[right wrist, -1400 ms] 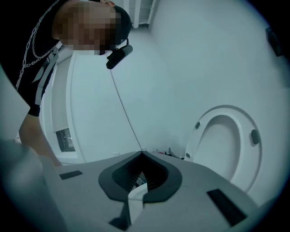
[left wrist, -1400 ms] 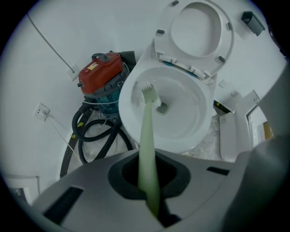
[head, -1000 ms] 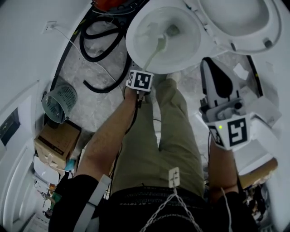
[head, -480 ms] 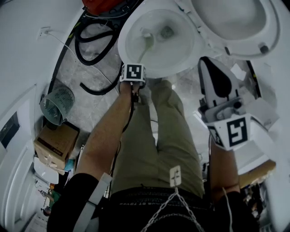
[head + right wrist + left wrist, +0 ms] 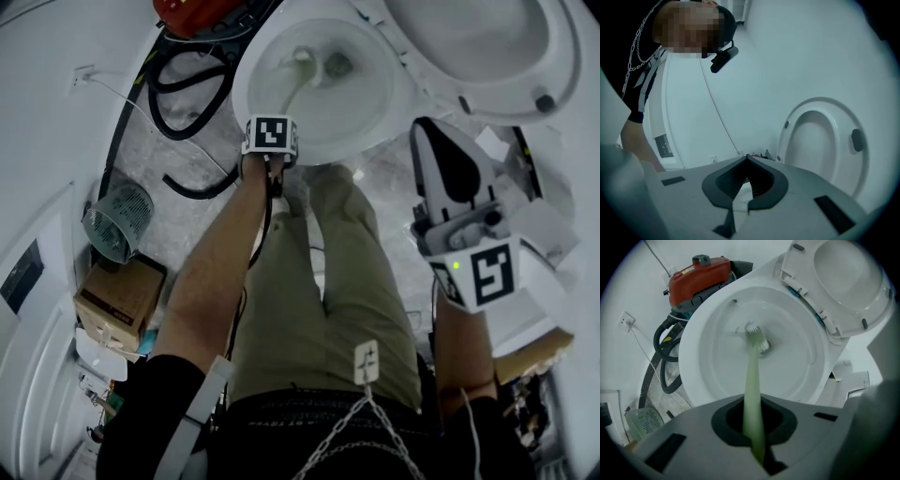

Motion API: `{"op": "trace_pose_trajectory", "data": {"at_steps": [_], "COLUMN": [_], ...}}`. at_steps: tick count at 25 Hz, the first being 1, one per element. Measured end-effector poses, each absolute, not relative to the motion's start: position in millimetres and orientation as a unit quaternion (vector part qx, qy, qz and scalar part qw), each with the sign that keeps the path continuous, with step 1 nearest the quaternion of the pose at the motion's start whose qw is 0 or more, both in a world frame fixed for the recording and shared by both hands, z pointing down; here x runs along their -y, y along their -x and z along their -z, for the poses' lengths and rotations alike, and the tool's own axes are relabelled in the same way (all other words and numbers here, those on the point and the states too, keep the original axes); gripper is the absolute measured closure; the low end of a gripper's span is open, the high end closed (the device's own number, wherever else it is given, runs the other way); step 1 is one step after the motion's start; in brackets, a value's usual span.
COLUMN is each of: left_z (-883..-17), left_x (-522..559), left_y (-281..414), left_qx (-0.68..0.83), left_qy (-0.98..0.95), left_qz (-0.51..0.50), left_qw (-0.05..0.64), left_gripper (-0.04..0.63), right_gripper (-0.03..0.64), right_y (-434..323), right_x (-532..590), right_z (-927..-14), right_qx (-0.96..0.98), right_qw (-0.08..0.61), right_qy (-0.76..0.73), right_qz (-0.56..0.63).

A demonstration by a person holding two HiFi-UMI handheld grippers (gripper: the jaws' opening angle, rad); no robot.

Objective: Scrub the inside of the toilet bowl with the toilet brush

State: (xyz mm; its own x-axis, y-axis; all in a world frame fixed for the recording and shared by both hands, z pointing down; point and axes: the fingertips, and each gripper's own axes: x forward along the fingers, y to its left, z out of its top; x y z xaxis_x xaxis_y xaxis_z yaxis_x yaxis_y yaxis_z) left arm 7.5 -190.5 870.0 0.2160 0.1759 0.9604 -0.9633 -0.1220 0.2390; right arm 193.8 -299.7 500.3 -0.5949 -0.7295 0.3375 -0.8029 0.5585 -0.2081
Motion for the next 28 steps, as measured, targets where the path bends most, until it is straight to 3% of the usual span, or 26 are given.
{"op": "trace_pose_trajectory", "data": {"at_steps": [9,28], "left_z": [-880,-884], "left_x": [225,224], "left_y": [-31,-51], "left_qx": [0.347,0.268], "left_qy": [-0.577,-0.634], "left_qz": [-0.528,-0.624], "left_qw": [0.518,0.37], "left_gripper": [0.595,0.595], "right_gripper": [0.614,0.614], "right_y": [-214,-199], "right_x": [297,282], "right_z": [-510,-513], "right_qx": [0.864,0.86], "right_qw": [0.116,0.107], "right_qy": [-0.455,-0.455], "right_qz": [-0.184,-0.205]}}
